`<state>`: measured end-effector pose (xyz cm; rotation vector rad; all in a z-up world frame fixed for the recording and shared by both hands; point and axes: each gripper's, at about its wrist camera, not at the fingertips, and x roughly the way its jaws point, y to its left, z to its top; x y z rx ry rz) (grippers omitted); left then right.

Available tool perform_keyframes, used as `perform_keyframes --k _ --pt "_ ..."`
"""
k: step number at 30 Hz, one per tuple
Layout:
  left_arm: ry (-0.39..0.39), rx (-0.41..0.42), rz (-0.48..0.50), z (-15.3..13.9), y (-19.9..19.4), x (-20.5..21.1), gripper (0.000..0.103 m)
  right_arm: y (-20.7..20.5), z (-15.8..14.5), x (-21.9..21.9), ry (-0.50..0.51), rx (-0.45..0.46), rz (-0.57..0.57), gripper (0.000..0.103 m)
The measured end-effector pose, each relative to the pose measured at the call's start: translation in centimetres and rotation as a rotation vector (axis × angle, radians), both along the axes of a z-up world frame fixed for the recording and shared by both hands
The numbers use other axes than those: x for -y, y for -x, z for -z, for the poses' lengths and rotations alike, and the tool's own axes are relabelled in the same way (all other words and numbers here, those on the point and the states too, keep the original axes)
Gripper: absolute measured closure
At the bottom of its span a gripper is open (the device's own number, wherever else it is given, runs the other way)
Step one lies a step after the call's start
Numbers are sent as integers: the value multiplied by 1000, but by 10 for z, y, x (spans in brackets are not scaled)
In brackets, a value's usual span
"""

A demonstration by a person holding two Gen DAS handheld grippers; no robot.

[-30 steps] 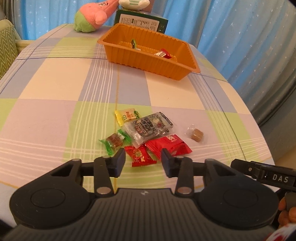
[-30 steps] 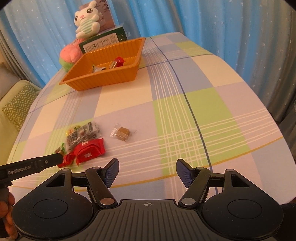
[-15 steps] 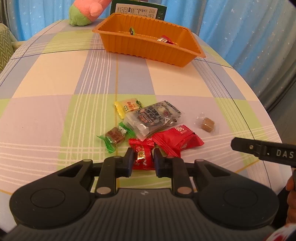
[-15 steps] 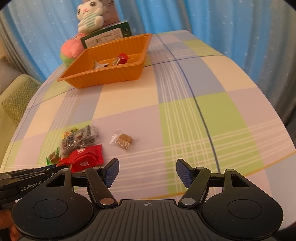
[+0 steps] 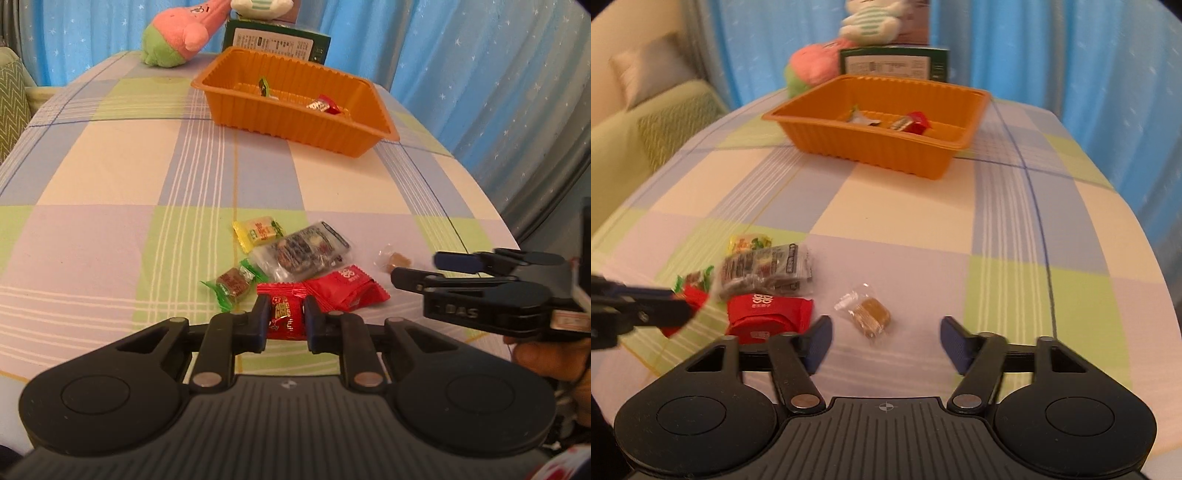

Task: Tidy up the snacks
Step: 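Grasp a small red packet with the left tool while the right tool grasps the clear-wrapped brown candy, then carry both held snacks over the orange tray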

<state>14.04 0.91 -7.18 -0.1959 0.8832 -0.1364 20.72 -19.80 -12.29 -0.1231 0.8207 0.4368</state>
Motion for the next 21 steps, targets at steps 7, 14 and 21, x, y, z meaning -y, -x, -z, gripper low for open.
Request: perform_keyframes --k 7,14,21 --pt "12 4 -8 -1 -2 -4 86 -10 8 -12 40 33 -85 67" --pt "16 9 -8 -2 -1 -4 86 2 3 -14 45 19 -42 83" --pt "9 31 -10 -13 4 -2 86 22 -20 2 -34 13 56 83"
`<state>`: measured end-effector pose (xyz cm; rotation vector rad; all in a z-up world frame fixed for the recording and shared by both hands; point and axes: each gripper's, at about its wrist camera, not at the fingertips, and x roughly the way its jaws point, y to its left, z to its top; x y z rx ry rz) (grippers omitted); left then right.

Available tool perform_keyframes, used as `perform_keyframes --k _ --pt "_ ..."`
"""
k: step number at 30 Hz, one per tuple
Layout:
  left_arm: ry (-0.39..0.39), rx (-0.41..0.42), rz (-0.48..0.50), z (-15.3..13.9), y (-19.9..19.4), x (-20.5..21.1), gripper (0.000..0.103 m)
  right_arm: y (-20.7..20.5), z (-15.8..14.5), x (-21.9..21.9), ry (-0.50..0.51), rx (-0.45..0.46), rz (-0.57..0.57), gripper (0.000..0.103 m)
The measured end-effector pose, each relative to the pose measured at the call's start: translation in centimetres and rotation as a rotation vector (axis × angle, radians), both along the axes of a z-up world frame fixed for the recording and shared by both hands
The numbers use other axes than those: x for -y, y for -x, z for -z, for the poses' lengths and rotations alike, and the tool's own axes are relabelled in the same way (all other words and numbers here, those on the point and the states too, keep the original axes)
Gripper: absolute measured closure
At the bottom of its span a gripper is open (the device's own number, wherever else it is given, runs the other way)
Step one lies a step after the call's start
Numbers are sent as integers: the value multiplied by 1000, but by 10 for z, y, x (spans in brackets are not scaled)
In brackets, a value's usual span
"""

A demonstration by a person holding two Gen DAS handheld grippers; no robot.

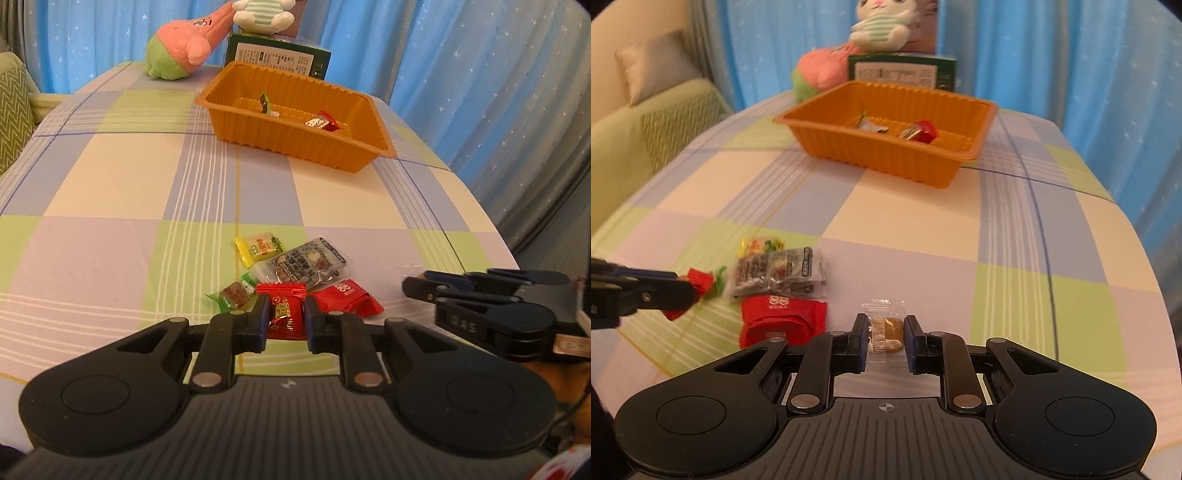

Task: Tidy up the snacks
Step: 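Carry both held snacks over the orange tray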

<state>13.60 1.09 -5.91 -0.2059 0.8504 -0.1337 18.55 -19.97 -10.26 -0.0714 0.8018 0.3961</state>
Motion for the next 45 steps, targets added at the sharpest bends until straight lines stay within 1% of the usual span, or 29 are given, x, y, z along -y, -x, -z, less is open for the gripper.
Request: perform_keyframes --k 9,20,30,37,42,45 --pt "-4 36 -2 -19 11 1 86 27 -30 5 -60 8 50 83" --pt "1 71 -4 -37 23 0 86 44 -48 8 -78 25 65 83" --pt "14 83 6 -44 25 0 86 47 -55 16 -83 34 78 83" --pt "31 101 15 -55 7 -2 86 34 -63 21 -83 44 84 83" --pt "44 133 12 -70 -21 -9 86 10 -74 24 -109 51 93 83" --pt "43 149 12 -78 -41 -15 86 -11 -83 24 -125 55 95 83"
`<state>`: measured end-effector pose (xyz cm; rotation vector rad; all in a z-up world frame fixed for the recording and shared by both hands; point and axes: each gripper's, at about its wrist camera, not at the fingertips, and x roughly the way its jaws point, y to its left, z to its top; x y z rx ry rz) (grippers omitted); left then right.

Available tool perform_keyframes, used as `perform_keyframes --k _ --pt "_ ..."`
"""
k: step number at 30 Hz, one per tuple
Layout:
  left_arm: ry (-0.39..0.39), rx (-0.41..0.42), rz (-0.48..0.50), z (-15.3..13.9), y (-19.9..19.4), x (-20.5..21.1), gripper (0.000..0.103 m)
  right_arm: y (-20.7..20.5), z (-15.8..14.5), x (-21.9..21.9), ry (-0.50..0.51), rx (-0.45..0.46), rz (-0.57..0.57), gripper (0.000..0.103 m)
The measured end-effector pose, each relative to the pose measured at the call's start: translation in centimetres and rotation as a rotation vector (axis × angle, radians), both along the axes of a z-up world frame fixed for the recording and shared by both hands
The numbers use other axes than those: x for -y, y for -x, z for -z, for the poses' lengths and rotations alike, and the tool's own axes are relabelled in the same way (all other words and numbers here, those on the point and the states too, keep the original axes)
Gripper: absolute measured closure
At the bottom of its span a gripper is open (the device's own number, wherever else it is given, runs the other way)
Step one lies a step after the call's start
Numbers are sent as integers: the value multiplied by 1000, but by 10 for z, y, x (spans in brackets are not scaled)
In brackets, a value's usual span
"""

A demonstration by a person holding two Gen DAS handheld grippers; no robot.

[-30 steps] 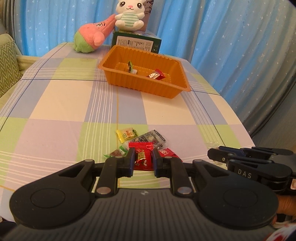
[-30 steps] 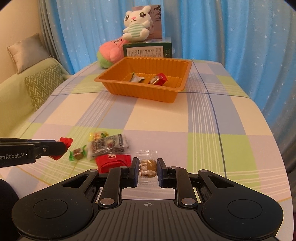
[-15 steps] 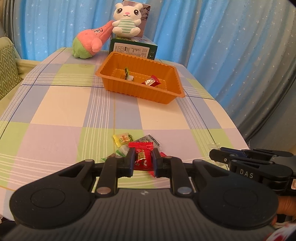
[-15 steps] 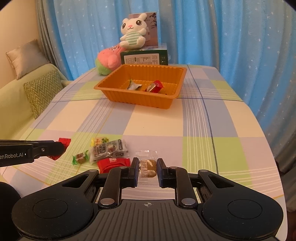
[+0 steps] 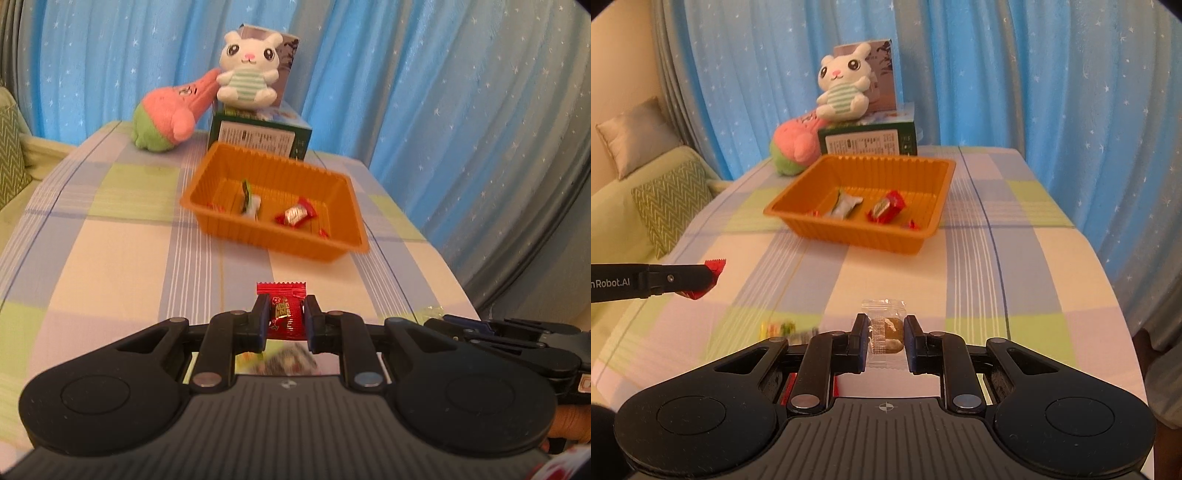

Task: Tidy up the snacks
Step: 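Carry both held snacks over the orange tray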

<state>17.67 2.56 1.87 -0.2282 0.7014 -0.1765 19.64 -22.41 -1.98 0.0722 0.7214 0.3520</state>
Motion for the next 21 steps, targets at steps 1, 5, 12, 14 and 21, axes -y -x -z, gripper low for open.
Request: perform_keyframes --k 1,5,12,14,21 --pt "2 3 1 -2 -8 -2 86 -7 -3 0 -3 2 0 83" --pt "-4 15 1 -9 -35 -9 86 -36 -15 -4 -8 19 -9 83" --pt "24 14 17 -18 -89 -19 86 -94 -30 -9 -87 -1 2 83" --pt "33 11 25 -19 -105 -21 86 -111 -34 -10 -113 -18 15 83" --pt "39 -4 62 -20 -158 -16 86 -161 -36 -18 -138 -52 28 83"
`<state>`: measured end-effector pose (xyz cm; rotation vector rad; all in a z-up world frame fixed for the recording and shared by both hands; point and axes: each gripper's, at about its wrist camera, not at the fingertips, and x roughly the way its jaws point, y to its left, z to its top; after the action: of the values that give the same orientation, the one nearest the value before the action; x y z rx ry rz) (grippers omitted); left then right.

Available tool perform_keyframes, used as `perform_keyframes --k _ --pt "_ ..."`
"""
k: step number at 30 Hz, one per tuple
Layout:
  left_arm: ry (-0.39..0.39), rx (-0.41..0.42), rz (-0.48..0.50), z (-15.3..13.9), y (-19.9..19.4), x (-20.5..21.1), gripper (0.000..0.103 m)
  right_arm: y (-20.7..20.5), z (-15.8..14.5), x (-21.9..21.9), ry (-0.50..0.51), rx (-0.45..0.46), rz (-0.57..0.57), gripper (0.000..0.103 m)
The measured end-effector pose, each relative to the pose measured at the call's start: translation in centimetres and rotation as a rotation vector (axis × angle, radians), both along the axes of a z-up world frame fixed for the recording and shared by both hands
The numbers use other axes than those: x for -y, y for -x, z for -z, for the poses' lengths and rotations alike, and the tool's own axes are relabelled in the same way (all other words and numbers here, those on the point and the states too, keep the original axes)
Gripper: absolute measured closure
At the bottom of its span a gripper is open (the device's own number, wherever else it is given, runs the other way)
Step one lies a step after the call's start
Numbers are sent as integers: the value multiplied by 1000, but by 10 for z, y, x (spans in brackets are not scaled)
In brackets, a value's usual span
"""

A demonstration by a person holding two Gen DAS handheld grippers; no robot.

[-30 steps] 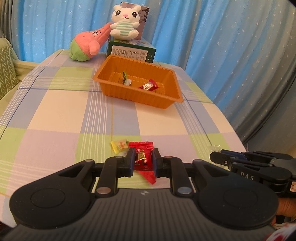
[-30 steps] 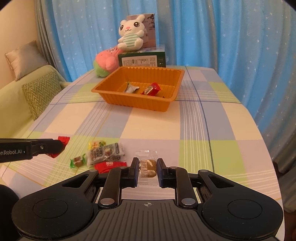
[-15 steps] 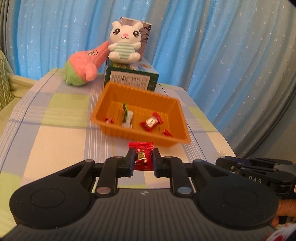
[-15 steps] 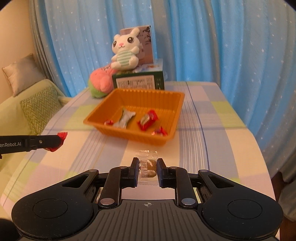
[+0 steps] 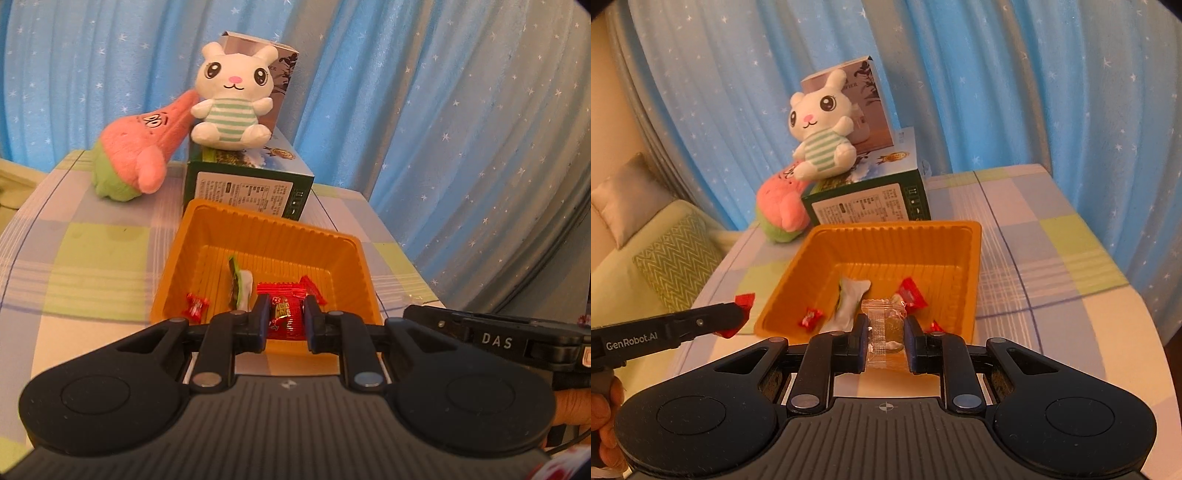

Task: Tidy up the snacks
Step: 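Carry both held snacks over the orange tray, then open both tools to drop the snacks into the orange tray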

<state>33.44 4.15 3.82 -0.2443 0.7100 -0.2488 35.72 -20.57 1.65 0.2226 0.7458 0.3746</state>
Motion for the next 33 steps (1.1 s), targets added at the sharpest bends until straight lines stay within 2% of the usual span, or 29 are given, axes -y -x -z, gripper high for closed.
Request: perform_keyframes --k 7,10,18,19,21,33 --pt "5 -35 19 13 -40 8 86 -29 12 -4 -7 -28 16 83" --pt "-3 -48 31 21 -50 15 86 -37 20 -3 -40 -49 17 83" --pt "5 -79 45 42 -71 24 85 -47 31 0 -49 -74 37 83" --pt "16 -83 36 45 -73 22 81 -48 32 1 -49 -74 38 83" --pt "31 -92 12 48 -75 18 74 -48 34 4 -49 -77 43 83" --pt "21 -75 -3 46 -59 3 74 -52 37 3 -64 -89 39 82"
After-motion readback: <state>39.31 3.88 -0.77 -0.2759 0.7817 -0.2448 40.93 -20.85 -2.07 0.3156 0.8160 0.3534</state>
